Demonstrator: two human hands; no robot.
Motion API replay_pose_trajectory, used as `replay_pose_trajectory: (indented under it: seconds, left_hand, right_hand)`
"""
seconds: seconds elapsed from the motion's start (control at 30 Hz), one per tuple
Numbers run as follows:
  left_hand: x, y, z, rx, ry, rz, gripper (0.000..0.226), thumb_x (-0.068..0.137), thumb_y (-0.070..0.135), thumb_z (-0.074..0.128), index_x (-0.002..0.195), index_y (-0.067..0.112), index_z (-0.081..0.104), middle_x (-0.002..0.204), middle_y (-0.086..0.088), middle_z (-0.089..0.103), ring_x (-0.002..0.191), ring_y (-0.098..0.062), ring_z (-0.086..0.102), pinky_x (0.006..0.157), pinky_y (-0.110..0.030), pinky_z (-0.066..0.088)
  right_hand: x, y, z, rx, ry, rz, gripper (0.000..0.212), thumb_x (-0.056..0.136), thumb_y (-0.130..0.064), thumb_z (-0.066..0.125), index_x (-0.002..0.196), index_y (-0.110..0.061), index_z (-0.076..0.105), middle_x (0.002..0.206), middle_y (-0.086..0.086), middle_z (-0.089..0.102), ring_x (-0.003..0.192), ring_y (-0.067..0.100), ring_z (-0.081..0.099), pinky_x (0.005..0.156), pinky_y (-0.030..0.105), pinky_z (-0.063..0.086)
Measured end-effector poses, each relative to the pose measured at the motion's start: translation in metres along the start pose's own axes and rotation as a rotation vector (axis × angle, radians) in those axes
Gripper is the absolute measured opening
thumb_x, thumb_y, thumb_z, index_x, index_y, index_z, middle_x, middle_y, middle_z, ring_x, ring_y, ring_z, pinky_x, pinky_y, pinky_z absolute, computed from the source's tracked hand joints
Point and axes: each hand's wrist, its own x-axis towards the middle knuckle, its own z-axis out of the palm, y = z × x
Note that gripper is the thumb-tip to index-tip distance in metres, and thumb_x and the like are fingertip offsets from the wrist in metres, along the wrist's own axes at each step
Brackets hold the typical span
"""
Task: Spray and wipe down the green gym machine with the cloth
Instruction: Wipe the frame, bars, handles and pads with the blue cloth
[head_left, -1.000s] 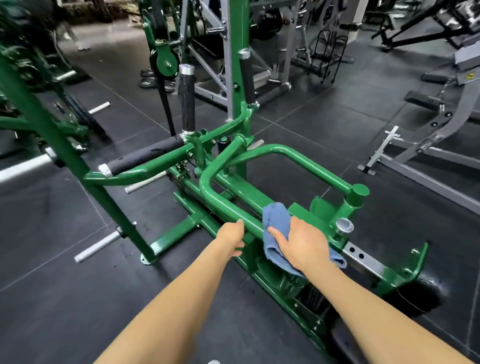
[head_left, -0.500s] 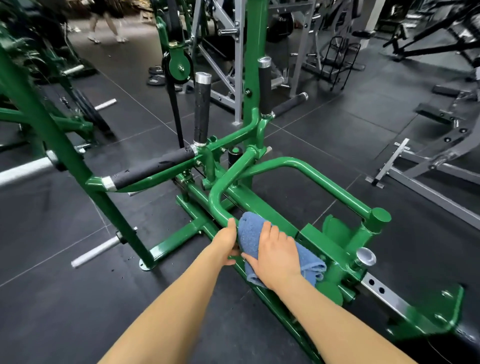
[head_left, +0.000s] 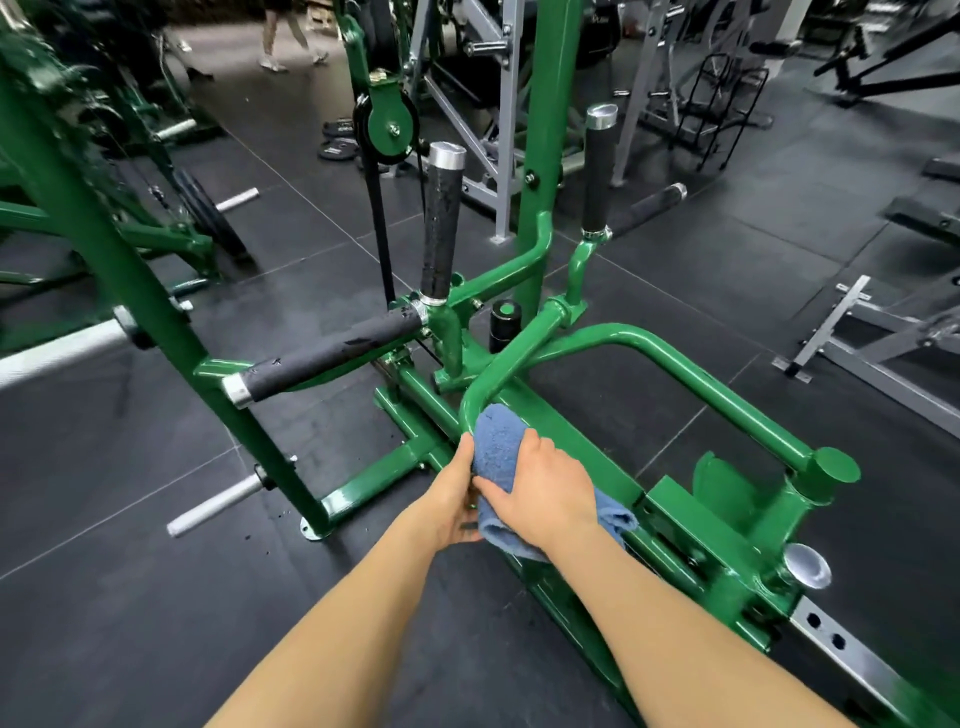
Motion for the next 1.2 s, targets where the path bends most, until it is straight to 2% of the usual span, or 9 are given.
replay_pose_trajectory:
  seconds: [0.1,0.23,0.4,0.6,0.67,0.8,1.0,1.1,1.2]
  left_hand:
    - [-0.005,0.0,0.005,-0.043,0.06,0.015,0.079,0.086,0.079,0.026,0.112,0.015,0.065,0.105,-0.01,0.072,0.1,-0.031,0.067,0.088,-0.046,0.054]
    - [-0.02,-0.004,0.007,0.056,0.223,0.047,0.055,0.099,0.056,0.031,0.118,0.013,0.059,0.092,-0.005,0.067,0.079,-0.022,0.064,0.077,-0.035,0.048]
    - [-0.041,-0.025,0.026,0.078,0.283,0.048,0.058,0.101,0.053,0.025,0.129,0.011,0.051,0.11,-0.008,0.063,0.078,-0.02,0.059,0.07,-0.033,0.045]
    - [-0.066,-0.045,0.075,0.067,0.262,0.095,0.045,0.101,0.05,0.029,0.11,0.012,0.051,0.088,-0.003,0.055,0.074,-0.018,0.053,0.088,-0.04,0.047]
    - [-0.072,-0.045,0.082,0.063,0.265,0.104,0.04,0.102,0.047,0.029,0.104,0.013,0.049,0.086,-0.003,0.053,0.073,-0.018,0.053,0.091,-0.042,0.047]
    - [-0.079,-0.043,0.085,0.029,0.279,0.115,0.029,0.102,0.035,0.031,0.096,0.014,0.05,0.088,-0.004,0.054,0.073,-0.019,0.053,0.089,-0.04,0.046]
    - [-0.077,-0.029,0.06,-0.005,0.33,0.103,0.023,0.096,0.029,0.031,0.09,0.018,0.05,0.091,-0.004,0.057,0.069,-0.019,0.053,0.078,-0.034,0.04]
    - [-0.076,-0.026,0.049,0.014,0.337,0.092,0.023,0.096,0.03,0.031,0.107,0.018,0.048,0.09,-0.004,0.057,0.065,-0.018,0.052,0.071,-0.031,0.041]
    - [-0.07,-0.016,0.032,0.02,0.36,0.099,0.021,0.096,0.028,0.032,0.104,0.018,0.049,0.089,-0.004,0.057,0.066,-0.018,0.052,0.069,-0.03,0.04]
  right_hand:
    - [-0.006,0.002,0.0,0.088,-0.034,0.002,0.07,0.078,-0.075,0.048,0.112,-0.013,0.046,0.103,0.004,0.06,0.091,0.023,0.061,0.069,0.033,0.044]
    - [-0.021,0.013,-0.002,0.113,-0.057,-0.036,0.075,0.077,-0.077,0.048,0.116,-0.012,0.045,0.107,0.004,0.059,0.095,0.024,0.059,0.073,0.034,0.044]
    - [-0.057,0.05,-0.008,0.085,-0.103,-0.079,0.076,0.081,-0.075,0.044,0.123,-0.012,0.042,0.111,0.006,0.056,0.098,0.025,0.058,0.075,0.034,0.044]
    - [-0.101,0.087,-0.02,0.029,-0.135,-0.106,0.073,0.083,-0.074,0.043,0.122,-0.012,0.042,0.114,0.005,0.056,0.1,0.022,0.057,0.077,0.03,0.042]
    - [-0.113,0.093,-0.021,-0.042,-0.097,-0.116,0.08,0.084,-0.073,0.042,0.131,-0.009,0.037,0.117,0.005,0.056,0.103,0.02,0.056,0.081,0.028,0.043]
    - [-0.126,0.083,-0.015,-0.203,-0.014,-0.122,0.1,0.085,-0.069,0.049,0.147,0.003,0.018,0.126,0.009,0.052,0.11,0.021,0.054,0.089,0.03,0.044]
    - [-0.096,0.055,-0.004,-0.197,0.029,-0.116,0.114,0.072,-0.069,0.065,0.147,0.006,0.023,0.12,0.014,0.055,0.101,0.024,0.058,0.083,0.034,0.047]
    - [-0.076,0.04,-0.007,-0.154,0.006,-0.114,0.11,0.08,-0.07,0.054,0.149,0.003,0.011,0.132,0.012,0.048,0.114,0.024,0.053,0.092,0.034,0.043]
    - [-0.048,0.019,-0.005,-0.157,-0.003,-0.122,0.108,0.084,-0.07,0.048,0.149,0.003,0.003,0.135,0.012,0.044,0.119,0.023,0.049,0.095,0.033,0.042]
